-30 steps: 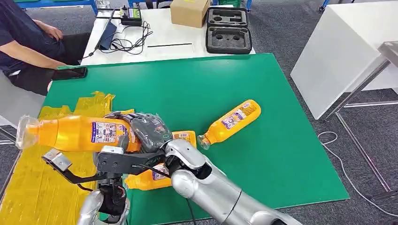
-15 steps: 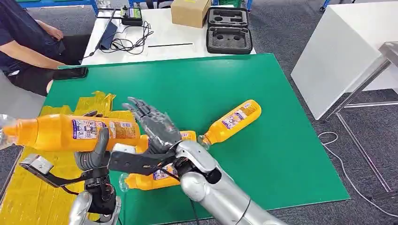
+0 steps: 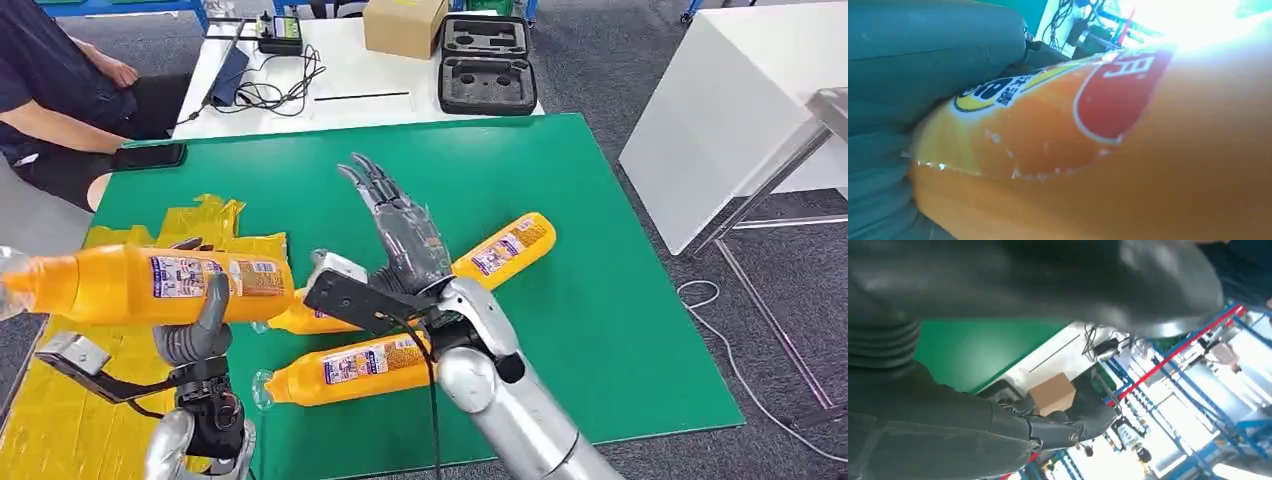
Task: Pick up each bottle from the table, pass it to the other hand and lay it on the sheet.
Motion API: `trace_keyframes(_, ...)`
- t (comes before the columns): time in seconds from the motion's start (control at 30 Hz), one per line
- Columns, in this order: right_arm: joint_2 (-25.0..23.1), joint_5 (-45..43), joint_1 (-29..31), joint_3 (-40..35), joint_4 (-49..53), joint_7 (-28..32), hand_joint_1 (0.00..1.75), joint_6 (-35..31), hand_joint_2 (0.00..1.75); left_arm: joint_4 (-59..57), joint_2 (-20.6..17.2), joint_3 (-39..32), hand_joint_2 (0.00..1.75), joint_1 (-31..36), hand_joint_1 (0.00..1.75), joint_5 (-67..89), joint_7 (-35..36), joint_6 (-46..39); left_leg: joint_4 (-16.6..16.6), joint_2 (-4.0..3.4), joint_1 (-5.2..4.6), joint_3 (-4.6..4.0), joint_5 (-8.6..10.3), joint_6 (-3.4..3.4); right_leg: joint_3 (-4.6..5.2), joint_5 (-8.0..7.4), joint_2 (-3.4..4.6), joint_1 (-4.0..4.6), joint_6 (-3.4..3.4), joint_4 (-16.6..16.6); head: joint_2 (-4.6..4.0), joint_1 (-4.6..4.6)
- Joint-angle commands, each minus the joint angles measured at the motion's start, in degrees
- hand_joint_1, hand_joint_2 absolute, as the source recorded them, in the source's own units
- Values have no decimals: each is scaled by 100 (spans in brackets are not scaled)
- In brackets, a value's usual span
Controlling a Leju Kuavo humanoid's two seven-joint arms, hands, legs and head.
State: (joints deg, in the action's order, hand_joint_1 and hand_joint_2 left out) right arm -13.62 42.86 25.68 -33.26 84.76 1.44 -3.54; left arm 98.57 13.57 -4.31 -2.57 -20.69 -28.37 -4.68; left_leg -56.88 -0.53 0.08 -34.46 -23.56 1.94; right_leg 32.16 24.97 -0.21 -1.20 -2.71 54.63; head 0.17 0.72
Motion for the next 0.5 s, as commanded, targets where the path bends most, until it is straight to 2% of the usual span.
trace_keyframes(0.03, 290, 107, -94, 389, 425, -75, 0, 43, 0, -533, -109, -431, 175, 542, 175, 1645, -115, -1219, -2, 24, 7, 13, -4, -9, -21, 7, -19, 7, 14, -1, 0, -2)
trace_keyframes(0.23, 267, 103, -90, 384, 390, -75, 0, 41, 0, -516, -75, -421, 175, 518, 175, 1654, -116, -1217, -1, 13, 5, 16, -5, -9, -20, 6, -7, 5, 14, -1, 0, 0)
trace_keyframes(0.3, 278, 144, -99, 387, 406, -99, 0, 68, 0, -642, -144, -481, 175, 620, 175, 2711, -90, -1971, 2, 10, 3, 7, 0, -6, -11, 2, -8, 3, 8, -3, 0, -2)
trace_keyframes(0.33, 279, 103, -132, 406, 470, -92, 0, 166, 0, -934, -307, -716, 175, 806, 175, 4352, 101, -3134, -1, 15, 6, 16, -5, -10, -21, 7, -10, 6, 14, -1, 0, 0)
trace_keyframes(0.4, 265, 70, -139, 420, 509, -103, 0, 303, 0, -1263, -598, -1070, 175, 1007, 175, 5760, 564, -3532, 3, 17, 6, 20, -3, -13, -24, 7, -11, 6, 18, -2, 0, -2)
trace_keyframes(0.47, 227, 8, -125, 446, 548, -131, 0, 453, 0, -1802, -895, -1396, 175, 1253, 175, 6197, 747, -3532, 9, 9, 3, 17, 1, -11, -18, 2, -5, 3, 14, -4, 0, -2)
trace_keyframes(0.5, 221, -8, -117, 448, 574, -137, 0, 511, 0, -1948, -862, -1821, 175, 1403, 175, 6803, 652, -3532, 12, 5, 5, 29, 0, -17, -25, 3, 1, 5, 22, -3, 0, -2)
